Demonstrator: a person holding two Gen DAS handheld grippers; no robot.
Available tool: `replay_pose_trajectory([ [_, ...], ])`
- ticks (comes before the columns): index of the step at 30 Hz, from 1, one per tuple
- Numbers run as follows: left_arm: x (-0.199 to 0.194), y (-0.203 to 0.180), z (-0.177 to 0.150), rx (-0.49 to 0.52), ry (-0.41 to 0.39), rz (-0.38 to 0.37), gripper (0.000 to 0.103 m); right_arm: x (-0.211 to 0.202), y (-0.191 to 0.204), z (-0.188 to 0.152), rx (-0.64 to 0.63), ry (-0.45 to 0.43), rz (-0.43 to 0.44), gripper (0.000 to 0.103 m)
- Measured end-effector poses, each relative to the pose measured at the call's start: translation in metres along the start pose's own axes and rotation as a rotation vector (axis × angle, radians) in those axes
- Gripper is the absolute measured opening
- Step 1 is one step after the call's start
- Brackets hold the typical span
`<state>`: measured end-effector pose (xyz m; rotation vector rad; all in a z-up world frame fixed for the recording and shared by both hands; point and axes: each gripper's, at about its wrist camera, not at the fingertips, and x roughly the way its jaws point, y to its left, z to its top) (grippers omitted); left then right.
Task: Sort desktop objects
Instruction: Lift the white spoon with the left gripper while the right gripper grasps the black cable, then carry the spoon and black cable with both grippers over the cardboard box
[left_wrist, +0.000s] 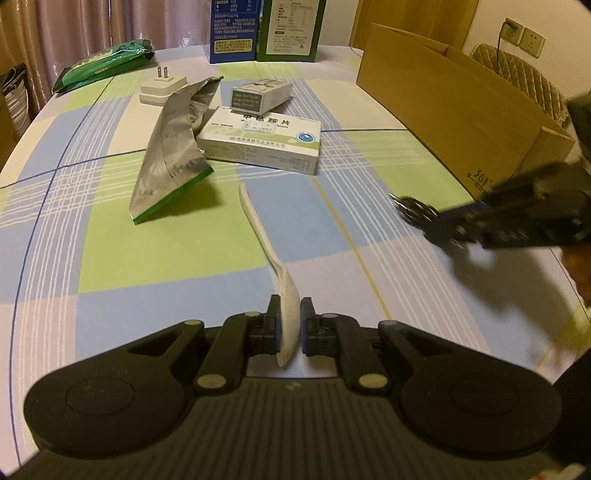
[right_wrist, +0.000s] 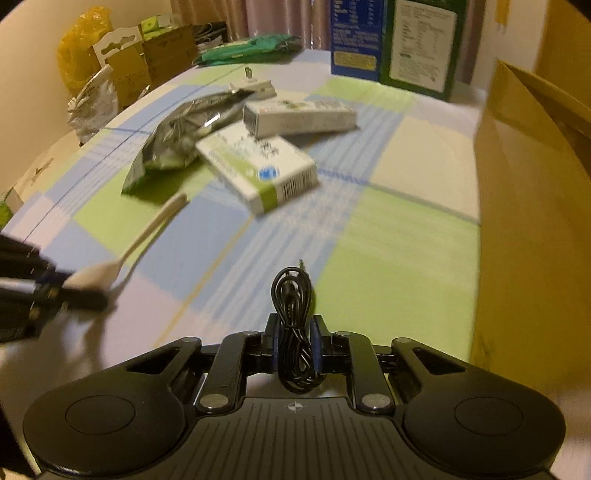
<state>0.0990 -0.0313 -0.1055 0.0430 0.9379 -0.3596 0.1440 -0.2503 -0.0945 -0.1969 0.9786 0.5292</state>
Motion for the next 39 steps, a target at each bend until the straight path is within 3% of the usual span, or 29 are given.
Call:
replay_pose_trajectory([
  [8, -0.001, -0.005, -0.005, 0.001, -0.014, 0.008, 0.007, -0.020, 0.000, -0.028, 0.029, -0.013, 0.017, 0.013],
  [18, 0.002, -0.003, -0.005, -0.009, -0.023, 0.014, 0.007, -0.016, -0.005, -0.023, 0.036, -0.039, 0.028, 0.017],
  [24, 0.002, -0.004, -0.005, -0.001, -0.023, 0.017, 0.007, -0.011, 0.004, -0.020, -0.016, -0.045, -0.003, 0.021],
  [29, 0.001, -0.005, -0.005, 0.005, -0.022, 0.021, 0.007, -0.012, 0.013, -0.025, -0.078, -0.039, -0.044, 0.017],
  [39, -0.011, -0.013, -0.001, 0.015, -0.054, 0.001, 0.006, -0.040, 0.002, -0.030, 0.041, -0.078, -0.023, 0.014],
])
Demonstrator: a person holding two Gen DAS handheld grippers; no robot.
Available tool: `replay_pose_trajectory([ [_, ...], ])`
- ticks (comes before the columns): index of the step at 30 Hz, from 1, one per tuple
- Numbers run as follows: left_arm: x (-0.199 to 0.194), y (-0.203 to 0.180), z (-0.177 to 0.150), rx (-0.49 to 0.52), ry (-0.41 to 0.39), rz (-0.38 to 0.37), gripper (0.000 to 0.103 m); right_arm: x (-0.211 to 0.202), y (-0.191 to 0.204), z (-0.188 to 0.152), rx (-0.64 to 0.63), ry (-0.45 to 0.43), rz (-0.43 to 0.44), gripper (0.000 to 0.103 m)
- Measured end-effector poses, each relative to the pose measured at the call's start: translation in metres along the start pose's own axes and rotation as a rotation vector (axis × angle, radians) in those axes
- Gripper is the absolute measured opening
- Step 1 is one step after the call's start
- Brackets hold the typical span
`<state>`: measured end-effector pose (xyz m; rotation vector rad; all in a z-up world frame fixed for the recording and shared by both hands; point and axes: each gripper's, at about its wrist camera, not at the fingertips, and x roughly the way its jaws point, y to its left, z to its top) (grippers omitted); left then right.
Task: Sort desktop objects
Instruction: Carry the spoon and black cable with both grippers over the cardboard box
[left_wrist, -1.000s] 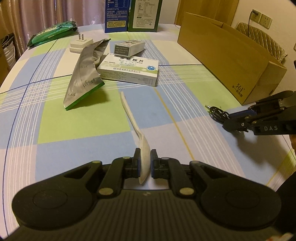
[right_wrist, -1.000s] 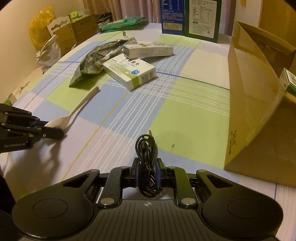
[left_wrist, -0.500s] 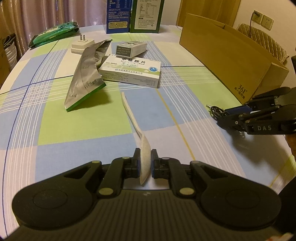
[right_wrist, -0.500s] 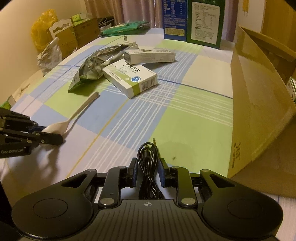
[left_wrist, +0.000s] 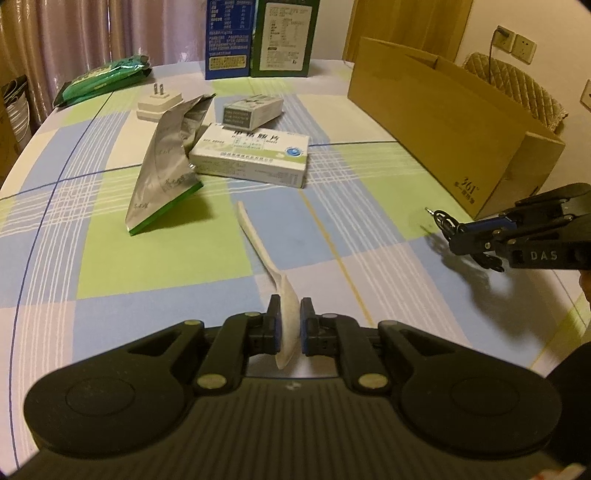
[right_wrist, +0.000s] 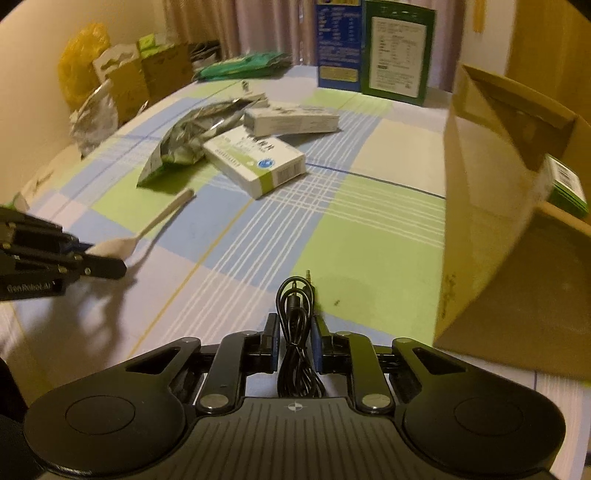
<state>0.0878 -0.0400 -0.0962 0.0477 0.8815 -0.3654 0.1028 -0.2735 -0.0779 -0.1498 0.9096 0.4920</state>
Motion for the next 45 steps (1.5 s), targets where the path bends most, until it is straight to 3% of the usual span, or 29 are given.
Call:
replay_pose_trajectory([
  [26, -0.054, -0.031, 0.003, 0.001, -0.081, -0.016, 0.005, -0.074, 0.005, 0.000, 0.068, -0.112, 0.002, 0.014],
  [35, -0.074, -0.059, 0.036, 0.028, -0.152, -0.046, 0.005, -0.105, 0.001, 0.007, 0.077, -0.178, -0.007, 0.014],
  [45, -0.078, -0.126, 0.095, 0.099, -0.237, -0.141, 0.005, -0.156, -0.037, 0.023, 0.125, -0.274, -0.066, 0.014],
])
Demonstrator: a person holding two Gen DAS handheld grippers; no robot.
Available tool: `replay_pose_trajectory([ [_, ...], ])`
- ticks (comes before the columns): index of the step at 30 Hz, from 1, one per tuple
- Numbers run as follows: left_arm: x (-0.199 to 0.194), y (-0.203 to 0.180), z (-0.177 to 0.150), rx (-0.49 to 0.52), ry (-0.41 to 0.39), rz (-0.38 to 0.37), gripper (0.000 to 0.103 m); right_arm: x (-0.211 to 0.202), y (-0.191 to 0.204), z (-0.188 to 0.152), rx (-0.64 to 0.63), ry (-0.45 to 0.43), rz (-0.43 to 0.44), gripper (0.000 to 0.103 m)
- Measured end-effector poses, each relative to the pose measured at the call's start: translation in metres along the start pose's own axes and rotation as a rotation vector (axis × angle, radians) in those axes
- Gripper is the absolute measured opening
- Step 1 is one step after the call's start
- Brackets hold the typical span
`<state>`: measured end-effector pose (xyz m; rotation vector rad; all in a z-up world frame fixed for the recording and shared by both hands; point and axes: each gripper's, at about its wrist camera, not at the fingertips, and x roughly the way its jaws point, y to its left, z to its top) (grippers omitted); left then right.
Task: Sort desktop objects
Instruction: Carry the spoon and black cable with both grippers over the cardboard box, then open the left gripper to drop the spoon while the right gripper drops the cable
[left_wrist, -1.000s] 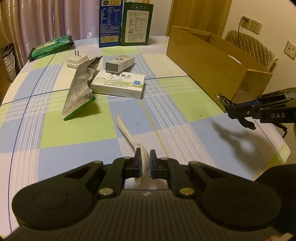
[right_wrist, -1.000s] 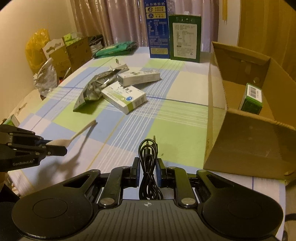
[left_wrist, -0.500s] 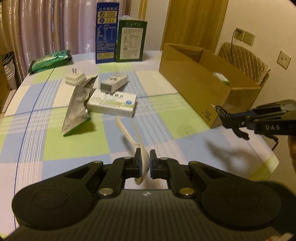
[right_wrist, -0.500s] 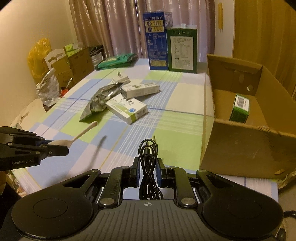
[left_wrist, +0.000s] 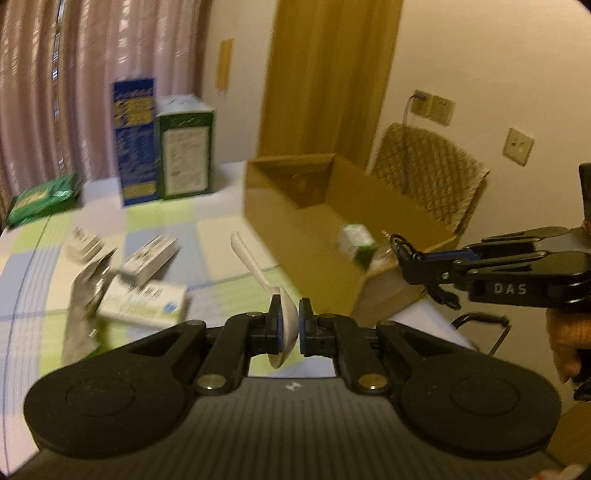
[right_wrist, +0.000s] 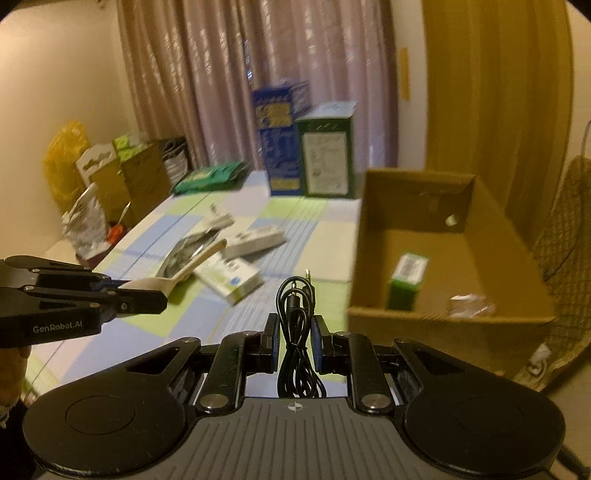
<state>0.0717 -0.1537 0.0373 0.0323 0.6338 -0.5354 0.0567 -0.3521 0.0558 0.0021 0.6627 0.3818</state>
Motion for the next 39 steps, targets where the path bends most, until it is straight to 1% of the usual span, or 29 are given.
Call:
replay_pose_trajectory([
  [7, 0.032, -0.040, 0.037, 0.051, -0.022, -0.060, 0.005, -0.015, -0.049, 0.018, 0.048, -0.037, -0.063, 0.014],
  [12, 0.063, -0.059, 0.055, 0.064, -0.017, -0.089, 0.005, -0.012, -0.081, 0.023, 0.090, -0.039, -0.095, 0.014],
  [16, 0.086, -0.067, 0.065, 0.070, -0.005, -0.103, 0.005, -0.006, -0.098, 0.027, 0.110, -0.028, -0.106, 0.014],
  [24, 0.119, -0.068, 0.074, 0.071, 0.017, -0.105, 0.005, 0.007, -0.122, 0.033, 0.163, -0.019, -0.105, 0.014],
  [36, 0.146, -0.062, 0.083, 0.018, 0.029, -0.103, 0.005, 0.024, -0.132, 0.039, 0.187, -0.014, -0.124, 0.014],
  [37, 0.149, -0.062, 0.082, 0.017, 0.034, -0.102, 0.005, 0.025, -0.134, 0.039, 0.190, -0.014, -0.129, 0.014],
  [39, 0.157, -0.059, 0.081, 0.013, 0.056, -0.100, 0.012, 0.027, -0.135, 0.039, 0.193, -0.012, -0.136, 0.014],
])
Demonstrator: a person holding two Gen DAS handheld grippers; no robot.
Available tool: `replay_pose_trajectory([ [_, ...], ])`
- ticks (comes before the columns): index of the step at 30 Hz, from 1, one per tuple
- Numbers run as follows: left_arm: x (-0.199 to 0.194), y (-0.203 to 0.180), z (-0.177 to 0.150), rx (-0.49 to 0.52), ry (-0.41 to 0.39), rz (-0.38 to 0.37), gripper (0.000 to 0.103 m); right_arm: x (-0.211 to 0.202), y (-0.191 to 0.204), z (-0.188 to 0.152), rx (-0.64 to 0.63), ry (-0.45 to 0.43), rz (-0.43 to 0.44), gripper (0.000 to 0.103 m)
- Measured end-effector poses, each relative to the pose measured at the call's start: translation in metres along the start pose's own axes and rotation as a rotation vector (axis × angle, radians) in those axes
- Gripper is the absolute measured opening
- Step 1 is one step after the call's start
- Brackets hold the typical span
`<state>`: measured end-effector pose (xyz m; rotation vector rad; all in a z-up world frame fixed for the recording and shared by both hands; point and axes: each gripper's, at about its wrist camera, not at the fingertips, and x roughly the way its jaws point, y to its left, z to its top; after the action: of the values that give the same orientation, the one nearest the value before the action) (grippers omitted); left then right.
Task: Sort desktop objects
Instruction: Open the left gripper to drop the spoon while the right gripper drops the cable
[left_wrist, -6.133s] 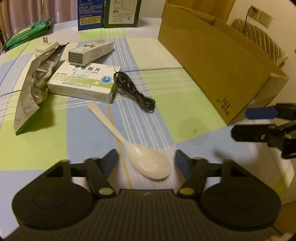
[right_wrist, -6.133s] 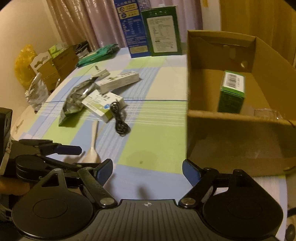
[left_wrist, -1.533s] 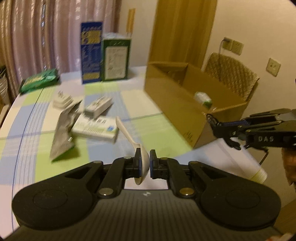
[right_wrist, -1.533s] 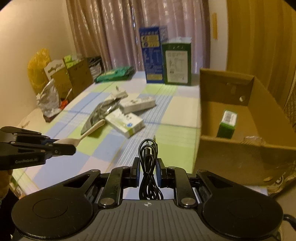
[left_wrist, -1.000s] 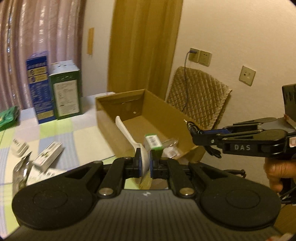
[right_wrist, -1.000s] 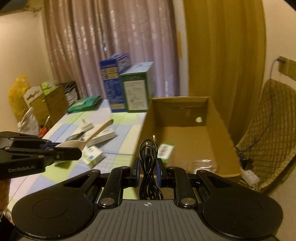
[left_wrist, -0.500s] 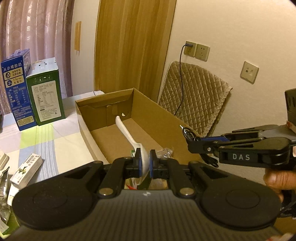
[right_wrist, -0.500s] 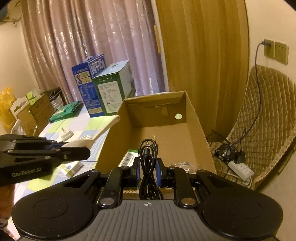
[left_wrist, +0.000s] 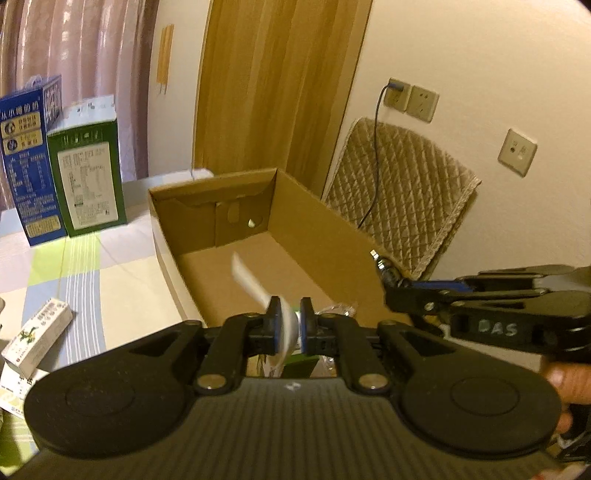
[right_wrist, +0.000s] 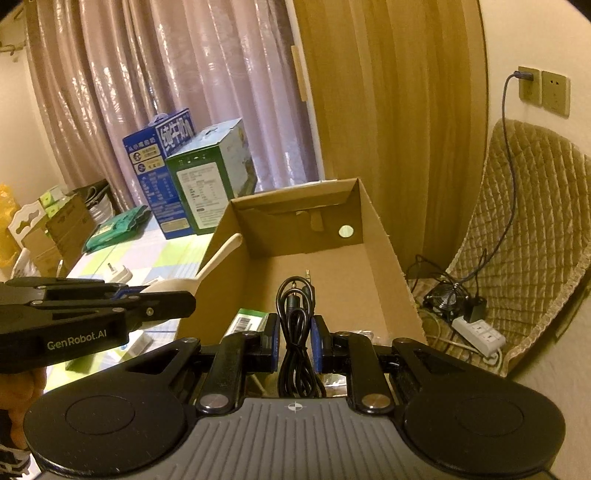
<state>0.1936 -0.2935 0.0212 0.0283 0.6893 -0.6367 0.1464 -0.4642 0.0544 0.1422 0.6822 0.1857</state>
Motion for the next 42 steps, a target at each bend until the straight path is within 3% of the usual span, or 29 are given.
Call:
replay_pose_trajectory([
  [14, -0.019, 0.025, -0.014, -0.005, -0.003, 0.029, 0.014, 0.009, 0.002, 0.004, -0.010, 0.011, -0.010, 0.014],
  [19, -0.028, 0.030, -0.020, -0.013, -0.010, 0.044, 0.025, 0.017, 0.004, 0.016, -0.005, -0.028, 0.023, 0.016],
  [21, -0.033, 0.032, -0.022, -0.013, -0.018, 0.054, 0.036, 0.016, 0.002, 0.021, 0.008, -0.051, 0.011, 0.036],
  [22, -0.035, 0.033, -0.023, -0.012, -0.023, 0.059, 0.042, 0.014, 0.001, 0.022, 0.009, -0.065, 0.011, 0.051],
  [23, -0.038, 0.034, -0.025, -0.012, -0.025, 0.060, 0.043, 0.011, 0.001, 0.022, 0.006, -0.079, 0.012, 0.057],
  [27, -0.047, 0.039, -0.030, -0.016, -0.031, 0.076, 0.050, 0.001, 0.000, 0.017, 0.000, -0.096, 0.010, 0.059],
  [29, -0.052, 0.041, -0.034, -0.018, -0.032, 0.087, 0.059, -0.004, -0.002, 0.012, 0.019, -0.100, 0.012, 0.064],
  [34, -0.066, 0.047, -0.044, -0.007, -0.030, 0.118, 0.068, -0.013, -0.002, -0.002, 0.057, -0.092, 0.026, 0.077],
  [38, -0.083, 0.057, -0.052, 0.005, -0.037, 0.157, 0.094, -0.021, 0.006, -0.012, 0.067, -0.073, 0.041, 0.089],
  [42, -0.107, 0.073, -0.061, 0.004, -0.052, 0.205, 0.101, -0.033, 0.020, -0.016, 0.055, -0.082, 0.051, 0.101],
])
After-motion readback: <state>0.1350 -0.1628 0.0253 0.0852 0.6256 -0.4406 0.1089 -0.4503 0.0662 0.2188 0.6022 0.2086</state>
